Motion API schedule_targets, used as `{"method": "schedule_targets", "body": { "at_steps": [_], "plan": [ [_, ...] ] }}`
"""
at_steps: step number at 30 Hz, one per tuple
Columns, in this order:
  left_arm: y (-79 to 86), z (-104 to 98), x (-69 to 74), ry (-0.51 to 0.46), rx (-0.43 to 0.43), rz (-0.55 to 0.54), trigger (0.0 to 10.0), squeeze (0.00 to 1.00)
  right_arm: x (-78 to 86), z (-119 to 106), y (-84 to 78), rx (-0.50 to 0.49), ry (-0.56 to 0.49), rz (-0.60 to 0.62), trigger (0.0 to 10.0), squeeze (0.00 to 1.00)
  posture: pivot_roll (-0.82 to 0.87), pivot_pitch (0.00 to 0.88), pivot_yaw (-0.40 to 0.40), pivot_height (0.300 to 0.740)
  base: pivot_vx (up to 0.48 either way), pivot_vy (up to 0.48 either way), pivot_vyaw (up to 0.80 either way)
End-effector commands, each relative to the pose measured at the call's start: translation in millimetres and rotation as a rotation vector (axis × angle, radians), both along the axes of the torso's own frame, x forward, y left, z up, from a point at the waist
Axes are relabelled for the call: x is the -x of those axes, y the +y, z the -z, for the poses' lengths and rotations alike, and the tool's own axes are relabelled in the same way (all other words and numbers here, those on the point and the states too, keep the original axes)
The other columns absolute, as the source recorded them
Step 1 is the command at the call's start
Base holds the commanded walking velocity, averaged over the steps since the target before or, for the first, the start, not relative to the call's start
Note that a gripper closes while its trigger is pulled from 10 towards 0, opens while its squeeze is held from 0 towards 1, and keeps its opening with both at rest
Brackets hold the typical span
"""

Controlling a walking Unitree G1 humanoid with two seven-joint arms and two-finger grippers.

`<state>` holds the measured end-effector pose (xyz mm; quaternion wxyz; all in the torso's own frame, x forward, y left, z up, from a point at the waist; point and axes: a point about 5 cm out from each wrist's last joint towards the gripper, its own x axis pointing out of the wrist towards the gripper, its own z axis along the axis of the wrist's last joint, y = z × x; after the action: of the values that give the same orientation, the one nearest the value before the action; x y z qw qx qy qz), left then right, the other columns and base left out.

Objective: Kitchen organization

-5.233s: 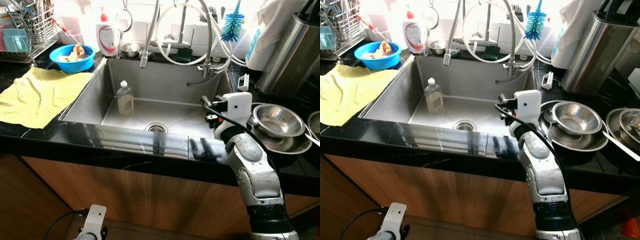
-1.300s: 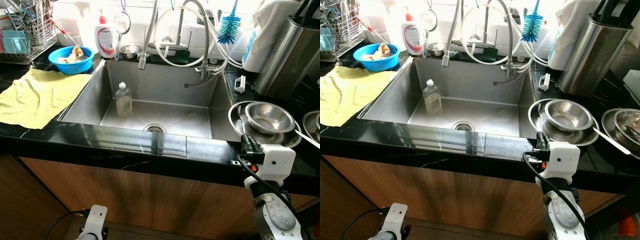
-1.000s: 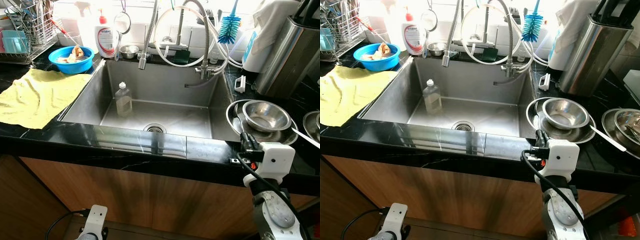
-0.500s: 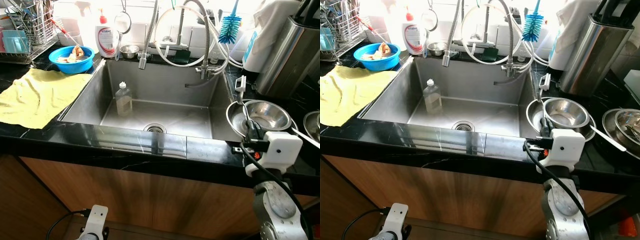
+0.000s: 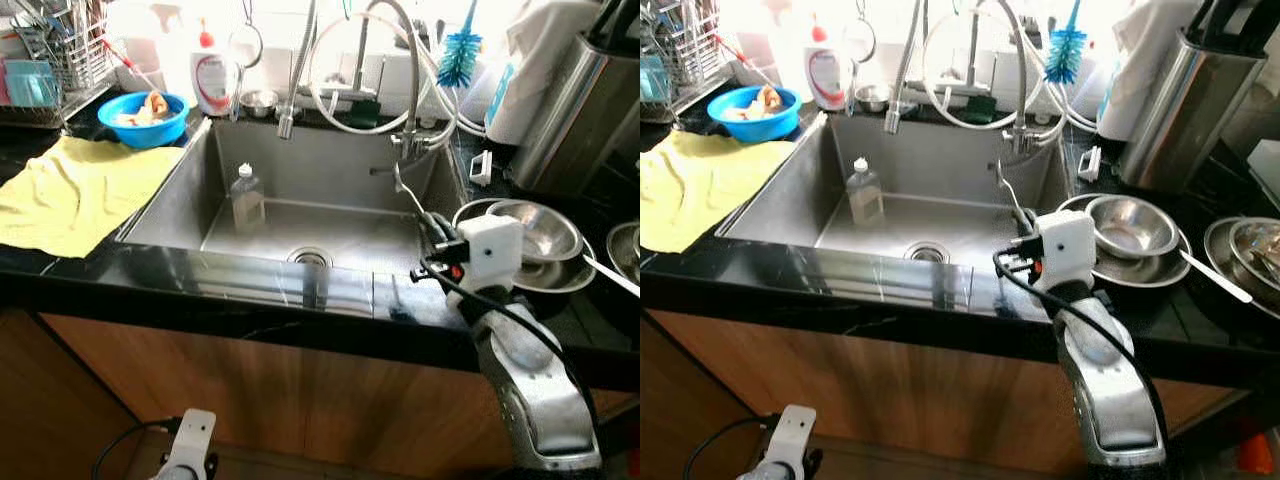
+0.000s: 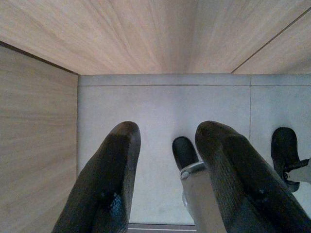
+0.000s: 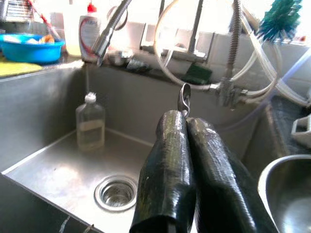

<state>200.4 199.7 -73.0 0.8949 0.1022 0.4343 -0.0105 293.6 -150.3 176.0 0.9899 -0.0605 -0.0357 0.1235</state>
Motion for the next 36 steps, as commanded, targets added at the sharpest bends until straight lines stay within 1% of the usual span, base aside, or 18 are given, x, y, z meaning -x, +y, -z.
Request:
{"method": "schedule_targets", "body": {
  "at_steps": [1,2,3,4,9,12,14,16,17,21,25,32,33,34,35,36],
  "plan": [
    [1.0,0,0.5,0.004,-0.006,-0.011,10.0,0.0,-6.7,3,0.4,0.004,0.04,-0.029,10.0,0.0,-0.14,0.0,-0.048,0.74,0.0,0.0,0.0],
    [1.0,0,0.5,0.005,-0.006,-0.011,10.0,0.0,-9.1,4,1.8,0.011,0.055,-0.046,10.0,0.0,-0.14,0.0,-0.048,0.74,0.0,0.0,0.0],
    [0.9,0,0.6,0.005,-0.007,-0.011,10.0,0.0,-14.2,4,4.3,0.06,0.065,-0.074,10.0,0.0,-0.14,0.0,-0.049,0.74,0.0,0.0,0.0],
    [0.8,0,0.7,0.005,-0.007,-0.012,10.0,0.0,-17.0,4,7.0,0.059,0.08,-0.101,10.0,0.0,-0.13,0.0,-0.05,0.74,0.0,0.0,0.0],
    [0.8,1,1.1,0.007,-0.006,-0.013,10.0,0.0,-21.6,5,10.8,0.061,0.095,-0.132,10.0,0.0,-0.14,0.0,-0.051,0.74,0.0,0.0,0.0],
    [0.2,1,1.3,0.008,-0.005,-0.01,10.0,0.0,-25.5,9,10.0,0.072,0.119,-0.126,10.0,0.0,-0.14,0.0,-0.05,0.74,0.0,0.0,0.0],
    [-0.2,1,1.4,0.008,-0.004,-0.008,10.0,0.0,-28.6,14,9.8,0.062,0.146,-0.123,10.0,0.0,-0.13,0.0,-0.049,0.74,0.0,0.0,0.0],
    [-0.3,1,1.4,0.008,-0.003,-0.008,10.0,0.0,-34.0,20,7.6,0.073,0.178,-0.098,10.0,0.0,-0.13,0.0,-0.049,0.74,0.0,0.0,0.0],
    [-0.3,1,1.4,0.008,-0.003,-0.008,10.0,0.0,-34.0,20,7.6,0.073,0.178,-0.098,10.0,0.0,-0.13,0.0,-0.049,0.74,0.0,0.0,0.0],
    [-0.3,1,1.6,0.009,-0.004,-0.006,10.0,0.0,-42.5,23,1.3,0.055,0.191,-0.035,10.0,0.0,-0.13,0.0,-0.048,0.74,0.0,0.0,0.0],
    [-0.4,1,1.8,0.01,-0.005,-0.005,10.0,0.0,-48.9,20,3.5,0.038,0.186,-0.041,10.0,0.0,-0.13,0.0,-0.048,0.74,0.0,0.0,0.0],
    [-0.4,1,2.2,0.01,-0.005,-0.004,10.0,0.0,-52.2,20,8.0,0.019,0.177,-0.053,10.0,0.01,-0.13,0.0,-0.048,0.74,0.0,0.0,0.0],
    [-0.4,1,2.2,0.011,-0.005,-0.004,10.0,0.0,-52.1,20,8.4,0.017,0.176,-0.055,10.0,0.42,-0.13,0.0,-0.048,0.74,0.0,0.0,0.0],
    [-0.5,2,2.3,0.011,-0.005,-0.004,10.0,0.0,-52.2,20,8.8,0.013,0.177,-0.056,10.0,0.77,-0.13,0.0,-0.048,0.74,0.0,0.0,0.0],
    [-0.5,2,2.3,0.011,-0.005,-0.003,10.0,0.0,-52.5,20,8.8,0.012,0.177,-0.056,10.0,1.0,-0.13,0.0,-0.047,0.74,0.0,0.0,0.0],
    [-0.5,2,2.3,0.011,-0.005,-0.003,10.0,0.0,-52.9,20,8.7,0.011,0.177,-0.054,10.0,1.0,-0.13,0.0,-0.047,0.74,0.0,0.0,0.0]
  ]
}}
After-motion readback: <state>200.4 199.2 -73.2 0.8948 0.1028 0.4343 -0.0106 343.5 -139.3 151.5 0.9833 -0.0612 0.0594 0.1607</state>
